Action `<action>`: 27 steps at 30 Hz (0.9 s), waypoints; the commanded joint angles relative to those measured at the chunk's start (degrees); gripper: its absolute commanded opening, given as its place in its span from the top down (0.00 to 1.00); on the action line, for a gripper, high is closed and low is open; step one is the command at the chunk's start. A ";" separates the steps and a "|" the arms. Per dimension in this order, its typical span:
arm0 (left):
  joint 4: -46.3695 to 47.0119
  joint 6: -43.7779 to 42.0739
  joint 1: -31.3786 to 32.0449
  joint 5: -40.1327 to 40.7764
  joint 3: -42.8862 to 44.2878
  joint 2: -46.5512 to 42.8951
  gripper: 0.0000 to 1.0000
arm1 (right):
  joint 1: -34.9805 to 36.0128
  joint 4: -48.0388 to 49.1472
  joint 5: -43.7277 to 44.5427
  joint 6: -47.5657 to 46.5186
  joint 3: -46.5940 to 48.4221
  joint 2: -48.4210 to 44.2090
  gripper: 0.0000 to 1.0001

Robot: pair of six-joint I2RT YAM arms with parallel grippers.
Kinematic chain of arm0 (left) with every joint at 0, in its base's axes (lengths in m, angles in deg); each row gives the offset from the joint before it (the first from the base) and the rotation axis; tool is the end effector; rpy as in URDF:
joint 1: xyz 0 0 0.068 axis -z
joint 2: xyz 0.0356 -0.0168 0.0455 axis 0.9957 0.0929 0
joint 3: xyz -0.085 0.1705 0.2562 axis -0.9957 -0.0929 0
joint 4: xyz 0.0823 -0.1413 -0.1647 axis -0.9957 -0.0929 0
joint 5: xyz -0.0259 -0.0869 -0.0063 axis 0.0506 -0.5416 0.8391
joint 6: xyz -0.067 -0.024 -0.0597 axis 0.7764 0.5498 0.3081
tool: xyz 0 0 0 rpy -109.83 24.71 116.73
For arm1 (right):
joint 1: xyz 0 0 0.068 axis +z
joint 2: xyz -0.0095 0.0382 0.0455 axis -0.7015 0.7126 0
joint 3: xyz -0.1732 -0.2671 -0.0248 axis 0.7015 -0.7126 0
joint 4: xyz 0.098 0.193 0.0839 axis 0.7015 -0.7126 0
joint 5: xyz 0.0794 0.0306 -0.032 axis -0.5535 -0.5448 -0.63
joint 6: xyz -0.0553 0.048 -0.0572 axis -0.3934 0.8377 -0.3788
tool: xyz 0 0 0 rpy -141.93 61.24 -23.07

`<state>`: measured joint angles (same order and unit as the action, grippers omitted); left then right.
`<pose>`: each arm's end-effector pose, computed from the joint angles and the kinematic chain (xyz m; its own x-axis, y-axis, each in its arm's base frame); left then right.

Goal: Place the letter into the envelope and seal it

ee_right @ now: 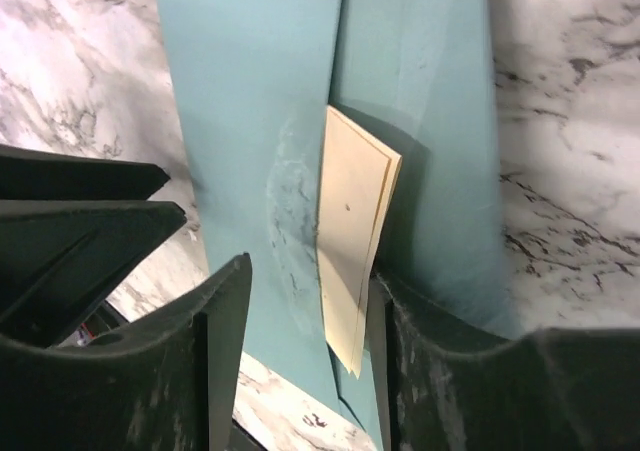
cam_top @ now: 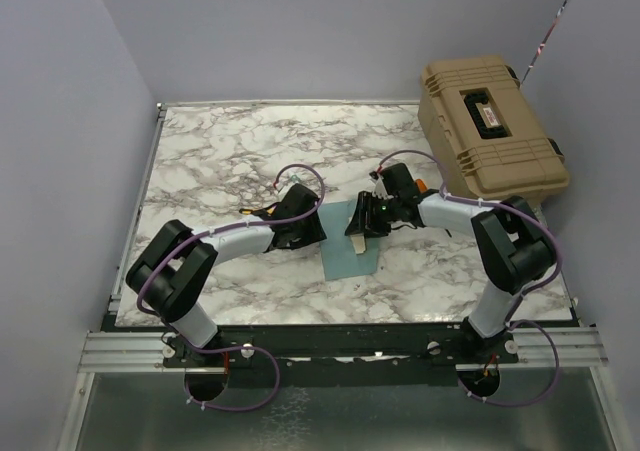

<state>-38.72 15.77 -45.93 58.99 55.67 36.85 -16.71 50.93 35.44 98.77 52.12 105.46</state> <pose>0.2529 -0.1964 0.1915 -0.8533 -0.3182 -0.4131 -0.1170 0.8889 -0.4430 0.2999 0.1988 0.1851 -0.9480 0.0555 -0.3135 -0.1574 0.7742 0.6131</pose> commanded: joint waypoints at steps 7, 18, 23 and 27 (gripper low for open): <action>-3.27 -2.83 -0.41 2.09 -0.41 1.16 0.56 | 0.29 -9.86 7.55 -1.83 1.29 -3.50 0.31; -1.79 -5.46 -0.40 0.47 1.26 0.21 0.55 | 0.33 -15.42 9.23 -4.06 5.20 -3.62 0.24; 1.34 -5.38 -1.35 -2.73 0.10 -1.87 0.55 | 0.92 -17.03 10.16 -4.97 6.71 -5.10 0.22; 3.80 -5.51 -2.04 -5.65 -1.15 -3.86 0.56 | 1.79 -18.24 15.37 -5.97 6.89 -6.89 0.21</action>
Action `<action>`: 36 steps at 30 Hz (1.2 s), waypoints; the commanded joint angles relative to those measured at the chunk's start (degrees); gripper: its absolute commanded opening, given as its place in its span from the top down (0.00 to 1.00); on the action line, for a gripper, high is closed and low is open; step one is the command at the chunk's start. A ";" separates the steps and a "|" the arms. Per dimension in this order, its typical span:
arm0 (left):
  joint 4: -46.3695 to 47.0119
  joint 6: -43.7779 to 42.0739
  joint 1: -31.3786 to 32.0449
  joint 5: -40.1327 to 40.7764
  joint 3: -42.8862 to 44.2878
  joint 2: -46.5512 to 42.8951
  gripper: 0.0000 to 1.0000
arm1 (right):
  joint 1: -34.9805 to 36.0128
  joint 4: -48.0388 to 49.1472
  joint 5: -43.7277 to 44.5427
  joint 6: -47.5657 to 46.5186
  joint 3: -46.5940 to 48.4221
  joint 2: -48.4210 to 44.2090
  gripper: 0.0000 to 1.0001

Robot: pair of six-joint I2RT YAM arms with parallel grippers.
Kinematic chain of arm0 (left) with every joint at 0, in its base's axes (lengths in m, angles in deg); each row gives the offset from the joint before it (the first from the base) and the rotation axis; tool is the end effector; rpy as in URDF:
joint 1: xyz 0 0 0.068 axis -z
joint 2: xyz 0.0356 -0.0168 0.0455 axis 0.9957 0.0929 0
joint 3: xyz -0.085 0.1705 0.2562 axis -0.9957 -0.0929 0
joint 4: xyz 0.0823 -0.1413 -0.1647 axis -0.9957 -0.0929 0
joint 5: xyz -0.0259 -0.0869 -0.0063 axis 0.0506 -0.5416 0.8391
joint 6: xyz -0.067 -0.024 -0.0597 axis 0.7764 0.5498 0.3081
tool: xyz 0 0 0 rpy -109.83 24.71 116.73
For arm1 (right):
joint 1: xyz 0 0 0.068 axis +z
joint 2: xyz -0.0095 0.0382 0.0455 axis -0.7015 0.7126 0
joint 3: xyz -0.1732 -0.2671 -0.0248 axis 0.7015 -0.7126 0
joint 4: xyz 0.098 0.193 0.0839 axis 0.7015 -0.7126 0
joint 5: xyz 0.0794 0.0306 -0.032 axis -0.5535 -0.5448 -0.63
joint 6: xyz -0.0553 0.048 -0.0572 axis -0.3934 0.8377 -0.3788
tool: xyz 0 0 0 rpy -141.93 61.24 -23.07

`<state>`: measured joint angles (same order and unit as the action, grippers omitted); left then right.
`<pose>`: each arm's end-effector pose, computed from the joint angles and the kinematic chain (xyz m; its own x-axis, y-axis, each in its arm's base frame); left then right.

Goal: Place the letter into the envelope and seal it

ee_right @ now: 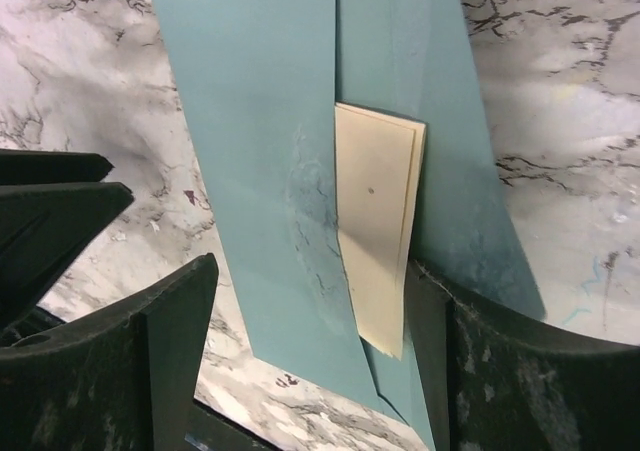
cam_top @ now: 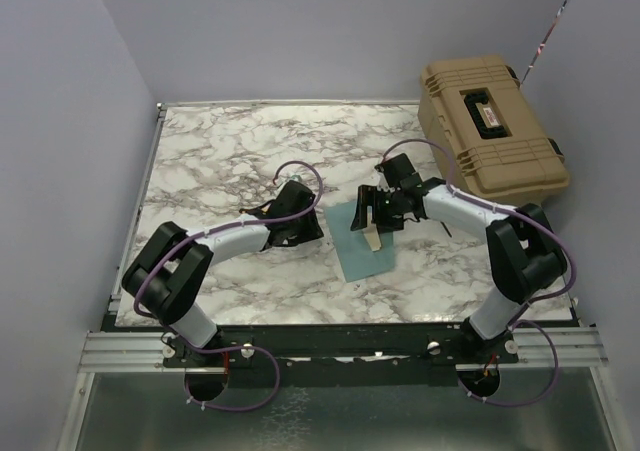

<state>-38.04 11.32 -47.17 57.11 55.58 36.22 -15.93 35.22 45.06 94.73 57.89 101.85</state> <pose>0.2556 -0.1932 0.1954 -0.8591 -0.2644 -0.4383 -0.0515 0.8966 -0.4399 0.2907 0.1844 0.2073 -0.9445 0.0151 -0.3283 -0.1420 0.8821 0.4491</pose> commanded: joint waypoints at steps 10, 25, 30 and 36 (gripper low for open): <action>4.58 -0.65 -1.55 -6.16 -2.18 -3.45 0.55 | 1.18 -3.09 11.35 -2.59 0.27 -4.02 0.23; 1.39 -0.62 -1.55 -13.23 3.32 8.68 0.54 | 1.26 -3.61 11.06 -0.34 0.97 3.29 0.49; 0.62 -1.12 -1.55 -13.54 4.65 9.96 0.56 | 1.26 -1.58 7.93 0.51 0.23 4.04 0.52; -0.75 -1.64 -1.55 -13.12 5.82 11.36 0.61 | 1.26 3.08 2.02 1.75 -1.76 3.48 0.57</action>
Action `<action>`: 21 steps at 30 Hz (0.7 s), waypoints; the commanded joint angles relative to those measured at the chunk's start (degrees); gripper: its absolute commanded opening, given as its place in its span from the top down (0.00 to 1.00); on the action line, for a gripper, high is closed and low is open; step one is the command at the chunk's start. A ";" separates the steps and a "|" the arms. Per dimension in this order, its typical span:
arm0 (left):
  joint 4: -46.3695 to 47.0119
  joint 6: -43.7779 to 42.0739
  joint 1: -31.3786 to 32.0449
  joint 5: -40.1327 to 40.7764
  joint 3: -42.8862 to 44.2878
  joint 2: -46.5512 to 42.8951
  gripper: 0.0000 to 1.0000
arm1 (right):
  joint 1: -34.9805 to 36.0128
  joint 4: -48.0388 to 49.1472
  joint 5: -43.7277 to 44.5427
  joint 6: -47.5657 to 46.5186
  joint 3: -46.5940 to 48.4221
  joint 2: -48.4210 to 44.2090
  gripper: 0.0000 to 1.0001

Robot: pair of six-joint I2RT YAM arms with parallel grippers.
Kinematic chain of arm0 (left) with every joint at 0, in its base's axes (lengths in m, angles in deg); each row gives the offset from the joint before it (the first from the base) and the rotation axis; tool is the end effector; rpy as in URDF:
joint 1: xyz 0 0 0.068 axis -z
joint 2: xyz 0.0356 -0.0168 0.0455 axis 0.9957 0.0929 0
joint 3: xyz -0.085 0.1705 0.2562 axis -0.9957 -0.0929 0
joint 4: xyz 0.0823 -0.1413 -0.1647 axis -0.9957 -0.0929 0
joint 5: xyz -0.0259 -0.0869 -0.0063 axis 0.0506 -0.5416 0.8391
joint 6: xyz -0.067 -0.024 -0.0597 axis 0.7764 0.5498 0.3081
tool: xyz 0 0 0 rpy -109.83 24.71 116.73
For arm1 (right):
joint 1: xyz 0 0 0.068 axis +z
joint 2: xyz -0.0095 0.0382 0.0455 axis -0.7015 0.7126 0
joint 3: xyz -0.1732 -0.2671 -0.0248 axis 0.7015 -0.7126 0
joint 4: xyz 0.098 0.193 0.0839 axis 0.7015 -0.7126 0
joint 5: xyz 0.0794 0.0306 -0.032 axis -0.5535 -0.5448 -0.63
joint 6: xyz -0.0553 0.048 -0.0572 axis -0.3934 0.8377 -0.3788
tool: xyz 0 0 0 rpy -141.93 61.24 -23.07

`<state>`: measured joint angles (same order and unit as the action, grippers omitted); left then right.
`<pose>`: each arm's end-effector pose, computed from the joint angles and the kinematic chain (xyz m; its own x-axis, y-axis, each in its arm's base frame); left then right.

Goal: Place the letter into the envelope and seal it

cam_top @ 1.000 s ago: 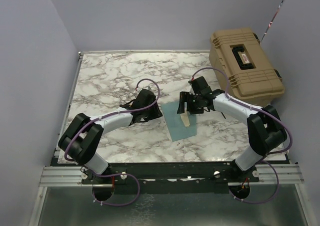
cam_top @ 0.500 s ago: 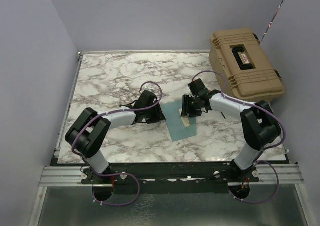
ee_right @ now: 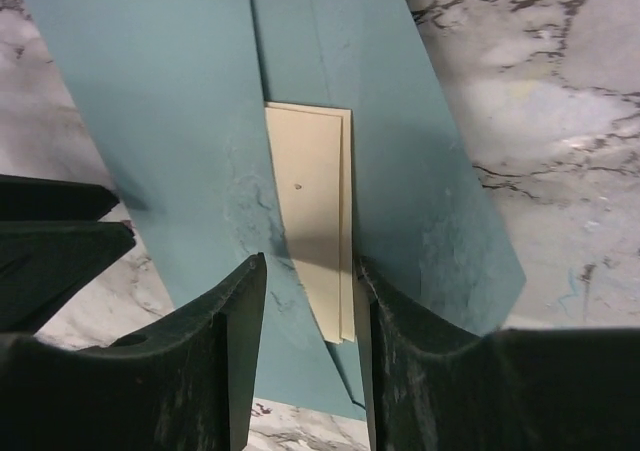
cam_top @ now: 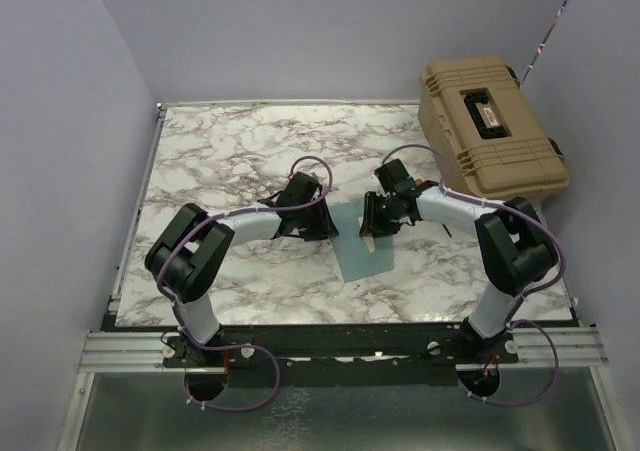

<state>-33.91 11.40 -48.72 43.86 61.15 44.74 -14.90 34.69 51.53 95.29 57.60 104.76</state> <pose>0.2833 -0.2263 0.1842 -0.9224 -0.2191 -0.3182 0.0029 0.8196 -0.5729 0.2943 0.1830 0.1869 -0.9477 0.0197 -0.3185 -0.0968 0.9334 0.3457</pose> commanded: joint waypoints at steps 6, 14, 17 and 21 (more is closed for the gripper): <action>-5.19 -2.58 0.00 0.70 0.70 3.28 0.61 | 0.18 6.75 -7.65 1.47 -1.64 1.06 0.47; -5.21 -4.49 0.00 1.63 1.30 3.79 0.61 | 0.09 10.65 -10.35 1.15 -0.74 4.15 0.43; -5.21 -4.68 0.00 2.02 1.45 3.89 0.61 | 0.13 12.11 -12.10 1.37 -0.95 4.41 0.43; -5.17 -4.95 0.00 3.02 1.42 3.18 0.62 | 0.13 11.07 -11.53 1.46 -0.52 3.56 0.43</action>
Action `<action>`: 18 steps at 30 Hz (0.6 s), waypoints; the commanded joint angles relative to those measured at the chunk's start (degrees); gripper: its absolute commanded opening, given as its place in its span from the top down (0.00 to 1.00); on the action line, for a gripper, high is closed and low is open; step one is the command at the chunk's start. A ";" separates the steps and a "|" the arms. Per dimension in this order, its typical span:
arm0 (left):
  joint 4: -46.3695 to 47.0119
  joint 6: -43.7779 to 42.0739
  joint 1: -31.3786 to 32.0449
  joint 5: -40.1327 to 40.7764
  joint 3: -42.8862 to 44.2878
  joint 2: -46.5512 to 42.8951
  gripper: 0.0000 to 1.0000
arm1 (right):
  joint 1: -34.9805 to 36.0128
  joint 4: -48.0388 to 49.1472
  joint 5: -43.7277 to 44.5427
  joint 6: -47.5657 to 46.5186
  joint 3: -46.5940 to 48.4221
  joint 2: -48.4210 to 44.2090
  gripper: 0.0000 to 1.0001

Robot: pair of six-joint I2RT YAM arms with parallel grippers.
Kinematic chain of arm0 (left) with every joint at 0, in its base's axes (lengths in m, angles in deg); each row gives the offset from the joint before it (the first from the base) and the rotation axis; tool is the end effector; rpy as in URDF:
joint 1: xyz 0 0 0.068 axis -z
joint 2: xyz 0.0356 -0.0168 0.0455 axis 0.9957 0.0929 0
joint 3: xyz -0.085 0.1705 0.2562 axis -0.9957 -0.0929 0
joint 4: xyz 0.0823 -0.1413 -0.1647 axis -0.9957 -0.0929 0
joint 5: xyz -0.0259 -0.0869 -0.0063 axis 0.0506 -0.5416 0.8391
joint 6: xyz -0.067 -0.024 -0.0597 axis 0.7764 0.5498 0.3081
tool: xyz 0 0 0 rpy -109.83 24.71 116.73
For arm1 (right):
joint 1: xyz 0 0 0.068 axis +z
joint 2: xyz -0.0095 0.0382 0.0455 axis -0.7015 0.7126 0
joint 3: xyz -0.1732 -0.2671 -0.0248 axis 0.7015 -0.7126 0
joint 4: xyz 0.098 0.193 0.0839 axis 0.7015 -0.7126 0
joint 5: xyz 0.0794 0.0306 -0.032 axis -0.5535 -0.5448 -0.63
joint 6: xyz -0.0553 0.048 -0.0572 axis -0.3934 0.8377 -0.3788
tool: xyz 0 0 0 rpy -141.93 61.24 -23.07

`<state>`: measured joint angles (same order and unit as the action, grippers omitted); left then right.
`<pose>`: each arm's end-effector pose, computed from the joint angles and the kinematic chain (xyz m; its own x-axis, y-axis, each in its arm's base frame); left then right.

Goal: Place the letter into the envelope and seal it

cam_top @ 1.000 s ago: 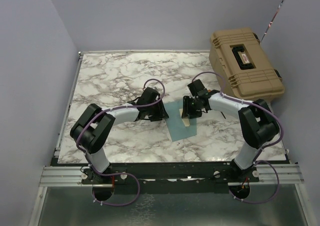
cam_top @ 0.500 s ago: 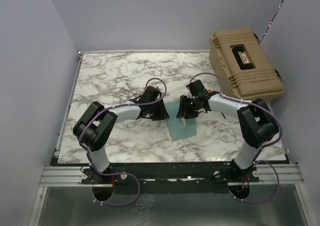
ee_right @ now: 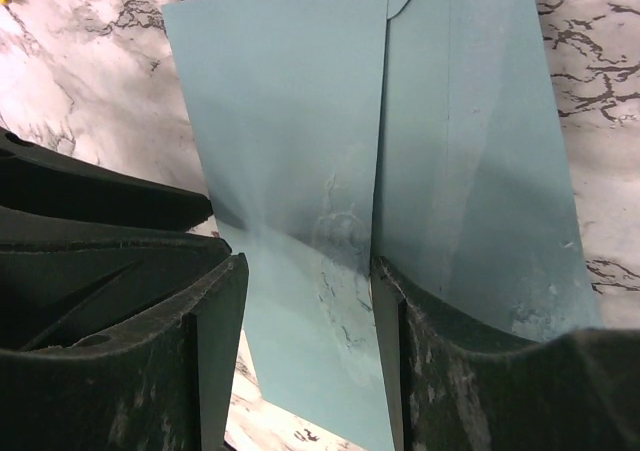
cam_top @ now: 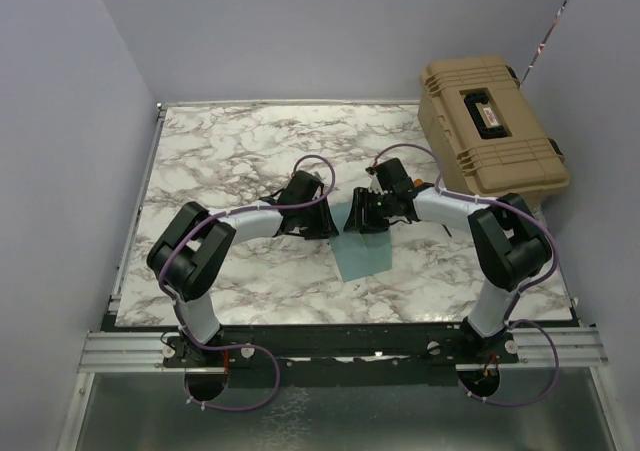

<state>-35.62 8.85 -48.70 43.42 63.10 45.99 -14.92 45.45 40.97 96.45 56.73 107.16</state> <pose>0.2876 -0.2304 0.1837 -0.9282 -0.1758 -0.3279 0.0384 0.8314 -0.5544 0.3067 0.2070 0.1865 -0.9408 0.0167 -0.3386 -0.1750 0.8314 0.5273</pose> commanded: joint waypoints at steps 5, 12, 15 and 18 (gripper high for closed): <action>-3.66 -2.51 -0.03 5.22 -0.80 -1.34 0.62 | 0.16 -3.10 4.96 0.24 1.08 -4.12 0.43; -4.13 -4.23 -0.26 10.27 -1.68 -9.47 0.60 | 0.00 -6.92 14.75 -0.04 -0.03 -13.19 0.41; -4.85 -4.95 -0.79 14.79 -2.76 -13.50 0.56 | -0.38 -9.52 20.98 -0.02 -0.81 -15.94 0.40; -5.44 -5.11 -1.63 19.78 -4.33 -18.32 0.51 | -1.70 -11.10 25.90 -0.14 -2.21 -18.04 0.37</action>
<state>-39.68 5.41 -49.31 53.81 60.96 33.86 -15.10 39.28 56.38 96.41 56.68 91.45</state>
